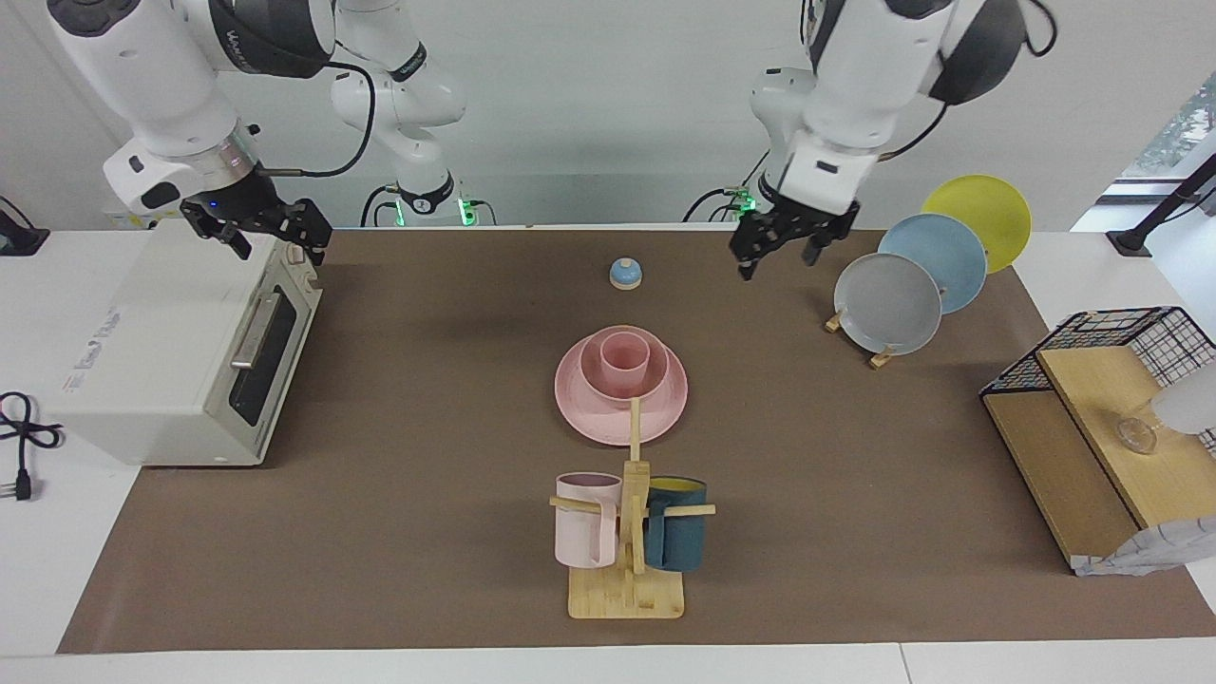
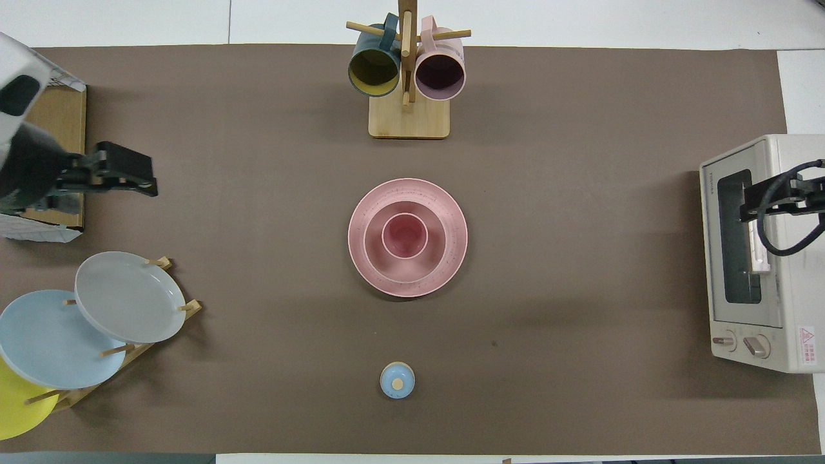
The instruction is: Organize tableware
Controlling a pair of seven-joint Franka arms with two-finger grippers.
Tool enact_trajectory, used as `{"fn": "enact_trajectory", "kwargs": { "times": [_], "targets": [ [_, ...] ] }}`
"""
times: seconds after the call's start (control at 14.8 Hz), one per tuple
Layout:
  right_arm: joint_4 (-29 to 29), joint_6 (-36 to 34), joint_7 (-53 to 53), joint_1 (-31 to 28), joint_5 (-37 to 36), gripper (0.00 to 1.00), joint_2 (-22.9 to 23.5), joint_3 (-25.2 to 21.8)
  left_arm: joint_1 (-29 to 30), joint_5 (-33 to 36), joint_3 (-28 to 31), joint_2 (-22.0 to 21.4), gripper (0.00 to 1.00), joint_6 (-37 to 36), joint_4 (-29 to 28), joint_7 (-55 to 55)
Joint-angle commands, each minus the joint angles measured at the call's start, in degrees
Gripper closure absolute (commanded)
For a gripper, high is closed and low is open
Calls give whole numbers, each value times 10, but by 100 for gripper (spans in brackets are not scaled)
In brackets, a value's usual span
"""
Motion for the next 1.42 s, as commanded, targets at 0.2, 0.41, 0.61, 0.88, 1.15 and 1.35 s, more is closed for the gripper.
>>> {"fn": "enact_trajectory", "kwargs": {
  "times": [0.2,0.41,0.61,0.88,1.15,1.35],
  "targets": [
    [-3,-10,-11,-6,12,0,-11,4,52,-8,-8,-44,0,63,-91,93],
    [-2,-10,-12,-2,12,0,-11,4,50,11,-6,-44,0,57,-90,95],
    [-2,-10,-11,-3,12,0,-11,4,40,36,-6,-37,0,14,-70,97],
    [-2,-10,-11,-3,12,0,-11,4,43,46,-9,-10,0,-40,-4,99],
    [-2,-10,-11,-3,12,0,-11,4,49,39,-10,-27,0,-5,-51,111],
    [-2,-10,-11,-3,12,0,-11,4,54,35,-12,-41,0,15,-81,110]
  ]
}}
